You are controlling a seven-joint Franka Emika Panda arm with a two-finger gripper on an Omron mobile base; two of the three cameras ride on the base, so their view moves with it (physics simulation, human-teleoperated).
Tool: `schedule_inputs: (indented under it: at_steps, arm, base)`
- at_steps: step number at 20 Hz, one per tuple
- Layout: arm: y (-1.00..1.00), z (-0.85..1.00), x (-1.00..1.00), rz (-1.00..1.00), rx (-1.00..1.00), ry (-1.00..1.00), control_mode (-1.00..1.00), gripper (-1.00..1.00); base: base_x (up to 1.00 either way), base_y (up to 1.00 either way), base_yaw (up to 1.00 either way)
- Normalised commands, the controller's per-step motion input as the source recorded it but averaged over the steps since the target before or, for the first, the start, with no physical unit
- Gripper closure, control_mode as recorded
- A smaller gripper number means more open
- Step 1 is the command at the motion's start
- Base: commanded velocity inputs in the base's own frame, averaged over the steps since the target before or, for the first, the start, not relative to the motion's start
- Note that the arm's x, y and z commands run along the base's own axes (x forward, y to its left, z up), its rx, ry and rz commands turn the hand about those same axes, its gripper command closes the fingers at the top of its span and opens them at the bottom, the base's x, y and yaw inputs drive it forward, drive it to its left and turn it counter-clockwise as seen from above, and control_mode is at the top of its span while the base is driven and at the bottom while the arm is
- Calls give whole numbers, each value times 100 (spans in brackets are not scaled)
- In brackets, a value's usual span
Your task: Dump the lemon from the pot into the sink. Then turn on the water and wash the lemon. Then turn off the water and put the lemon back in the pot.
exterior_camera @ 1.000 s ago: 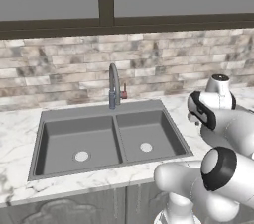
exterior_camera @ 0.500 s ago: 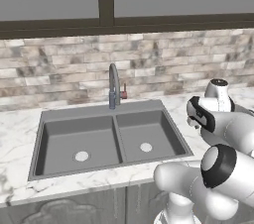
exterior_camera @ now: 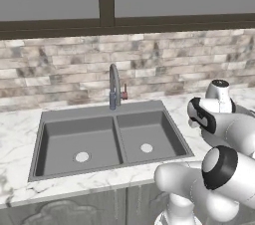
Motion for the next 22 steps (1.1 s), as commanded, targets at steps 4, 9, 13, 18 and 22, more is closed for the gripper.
schedule_inputs:
  at_steps: [4,9,13,18,22]
  arm:
    - [1,0,0,4,3,0,-100,100]
    - [14,10,0,1,5,-1,-100,100]
    - [25,15,0,0,1,-6,-100,100]
    - [31,19,0,2,-5,-7,-100,100]
    - [13,22,0,19,-18,0,-100,100]
  base:
    - [0,0,0]
    - [0,0,0]
    - [0,0,0]
    - [0,0,0]
    - [0,0,0]
